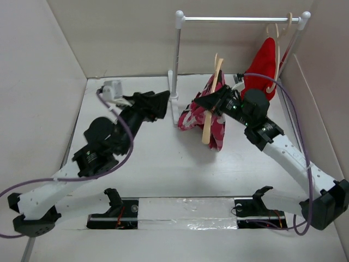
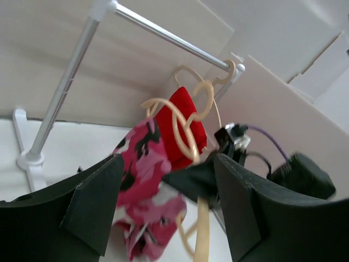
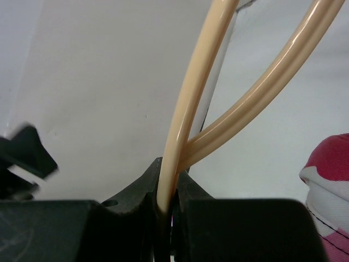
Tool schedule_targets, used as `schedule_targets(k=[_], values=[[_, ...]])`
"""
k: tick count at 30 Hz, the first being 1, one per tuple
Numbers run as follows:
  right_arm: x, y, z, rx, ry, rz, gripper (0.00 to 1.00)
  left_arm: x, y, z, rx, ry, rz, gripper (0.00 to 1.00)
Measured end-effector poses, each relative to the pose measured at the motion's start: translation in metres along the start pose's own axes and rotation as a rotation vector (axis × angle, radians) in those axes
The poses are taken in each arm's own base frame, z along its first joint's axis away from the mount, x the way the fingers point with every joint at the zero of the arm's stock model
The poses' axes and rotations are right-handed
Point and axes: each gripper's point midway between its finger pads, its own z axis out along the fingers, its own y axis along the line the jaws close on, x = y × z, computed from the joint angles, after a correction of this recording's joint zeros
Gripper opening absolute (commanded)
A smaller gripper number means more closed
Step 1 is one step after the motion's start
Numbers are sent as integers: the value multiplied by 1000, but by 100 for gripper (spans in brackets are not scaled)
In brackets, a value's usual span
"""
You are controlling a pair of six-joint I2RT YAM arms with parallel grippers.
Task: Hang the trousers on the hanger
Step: Place the hanger at the clothesline.
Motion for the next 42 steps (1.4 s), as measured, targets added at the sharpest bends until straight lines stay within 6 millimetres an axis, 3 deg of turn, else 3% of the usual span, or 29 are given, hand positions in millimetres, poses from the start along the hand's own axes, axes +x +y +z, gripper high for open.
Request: schedule_targets(k=[5,12,14,22,35,42], values=[[-56,-2,21,16,-31,-15,0,20,43,-46,-13,-16,-77,60],[-127,-25,53,45,-74,-25,0,138,113,-72,-136,201,-5,59],[-142,-37,63,67,-76,-16,0,158,129,-83,-166,249,10,58],[-175,-61,90,99,-39,11,0,161,144,-112,-138,223,-97,56],[-173,-43,76,34,2,3,0,197,160,-120,-177,302,-92,55],[-200,-43,82,12,-12,-6,0,201,159,-121,-175,319,-89,55]])
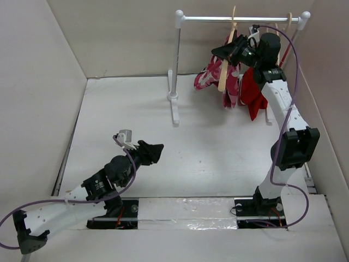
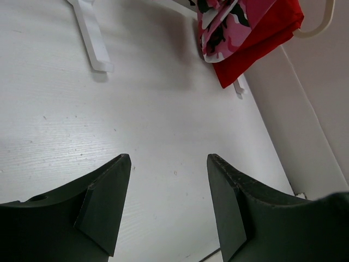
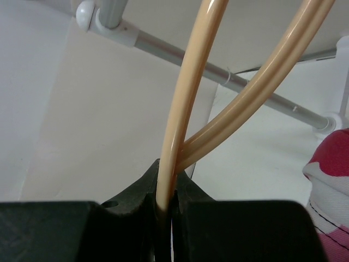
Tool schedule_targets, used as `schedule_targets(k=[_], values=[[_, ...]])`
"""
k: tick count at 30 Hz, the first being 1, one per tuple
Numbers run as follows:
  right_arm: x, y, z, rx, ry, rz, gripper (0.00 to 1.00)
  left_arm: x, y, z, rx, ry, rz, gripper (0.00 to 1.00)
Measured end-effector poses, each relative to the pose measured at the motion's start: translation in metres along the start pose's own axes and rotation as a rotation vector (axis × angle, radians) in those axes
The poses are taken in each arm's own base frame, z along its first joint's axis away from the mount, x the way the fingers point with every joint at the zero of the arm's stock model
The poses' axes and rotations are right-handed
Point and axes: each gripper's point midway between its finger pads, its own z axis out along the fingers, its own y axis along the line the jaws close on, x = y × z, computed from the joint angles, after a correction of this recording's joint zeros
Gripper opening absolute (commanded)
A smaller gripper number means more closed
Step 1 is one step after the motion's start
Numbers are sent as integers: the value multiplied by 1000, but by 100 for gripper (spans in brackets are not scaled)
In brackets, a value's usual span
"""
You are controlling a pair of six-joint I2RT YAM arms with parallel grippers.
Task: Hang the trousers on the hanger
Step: Place the hanger at the clothesline, then reset both arms
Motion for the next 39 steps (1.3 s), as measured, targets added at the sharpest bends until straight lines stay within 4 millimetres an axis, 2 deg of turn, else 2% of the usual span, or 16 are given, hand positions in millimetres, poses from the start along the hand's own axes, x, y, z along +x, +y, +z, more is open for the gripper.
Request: schedule_targets(k=[5,8,11,12,13,15,17,18,21,24,27,29,32,35,36,39], values=[[-11,-27,6,32,-12,13,0,-1,-1,-1,5,-4,-9,55],[-9,-49,11,62,-2,44,0,-2,-1,-1,3,-6,-9,55],[-5,-54,12,44,-2,30,1,-2,-1,-2,4,-8,-10,55],[-3,-57,12,39,-4,21,8,-3,-1,-2,5,-9,-11,55],[-2,-58,12,31,-6,12,28,-3,-1,-2,5,-11,-12,55],[2,-60,9,23,-10,-5,57,-3,0,-2,3,-11,-11,57],[5,-61,3,26,-10,-19,95,-3,0,-2,2,-10,-11,63],[5,-60,0,28,-12,-31,100,-3,-1,-1,2,-9,-10,65],[-2,-50,-12,40,-43,-89,100,-5,-3,-1,-5,1,2,71],[-13,-35,-32,78,-103,-162,100,-17,-16,1,2,-4,4,74],[-22,-8,-66,118,-191,-252,100,-32,-30,0,18,-19,-1,75],[-22,15,-96,121,-261,-320,100,-43,-39,-2,32,-35,-9,76],[-1,45,-145,100,-339,-406,100,-57,-48,-6,55,-59,-22,77],[44,60,-186,46,-348,-465,100,-71,-53,-14,76,-86,-32,78],[63,60,-197,22,-340,-484,100,-76,-54,-18,78,-95,-35,79],[123,44,-223,-24,-281,-506,100,-90,-51,-30,82,-131,-49,81]])
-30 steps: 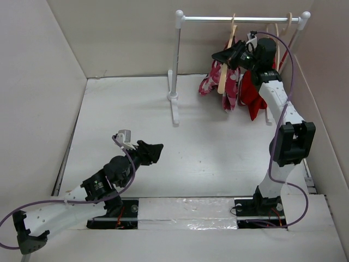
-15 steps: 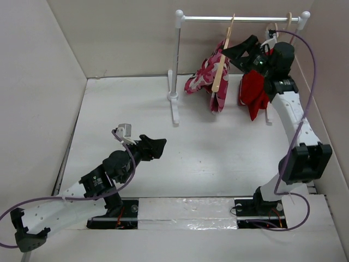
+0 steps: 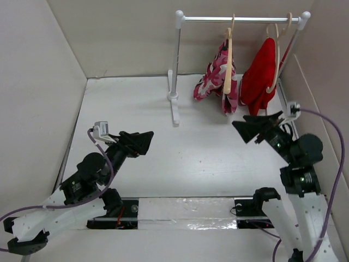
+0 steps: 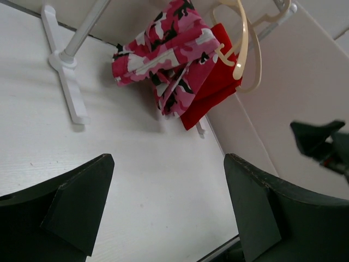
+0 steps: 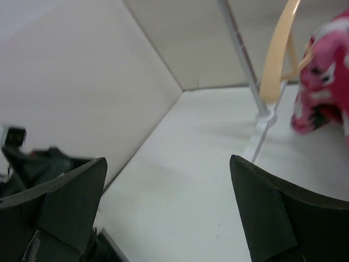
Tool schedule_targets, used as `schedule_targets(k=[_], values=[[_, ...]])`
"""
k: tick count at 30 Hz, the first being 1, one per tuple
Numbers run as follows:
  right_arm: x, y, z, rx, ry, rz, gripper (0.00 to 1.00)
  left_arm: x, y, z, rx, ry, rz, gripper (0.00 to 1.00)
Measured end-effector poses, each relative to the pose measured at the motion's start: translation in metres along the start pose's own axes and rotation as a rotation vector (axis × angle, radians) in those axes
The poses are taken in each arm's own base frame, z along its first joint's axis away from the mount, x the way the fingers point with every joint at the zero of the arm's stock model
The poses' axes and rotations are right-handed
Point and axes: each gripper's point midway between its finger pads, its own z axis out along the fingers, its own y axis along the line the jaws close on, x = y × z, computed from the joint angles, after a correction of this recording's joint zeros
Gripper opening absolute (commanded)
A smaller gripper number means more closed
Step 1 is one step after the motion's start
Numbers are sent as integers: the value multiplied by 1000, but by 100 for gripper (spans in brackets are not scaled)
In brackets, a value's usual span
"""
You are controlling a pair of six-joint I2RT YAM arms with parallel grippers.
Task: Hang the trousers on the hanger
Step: Reset both arms
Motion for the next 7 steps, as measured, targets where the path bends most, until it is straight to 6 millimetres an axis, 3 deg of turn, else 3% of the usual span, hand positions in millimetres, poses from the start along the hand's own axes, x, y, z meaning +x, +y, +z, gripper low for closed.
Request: schedule_targets(k=[4,7], values=[[64,-9,-49,10,69,2,100,-12,8,-14,-11,-30,-21,79],[92,-20,-70,41,93,3,100,-4,17,-17,-22,-21,-38,80]])
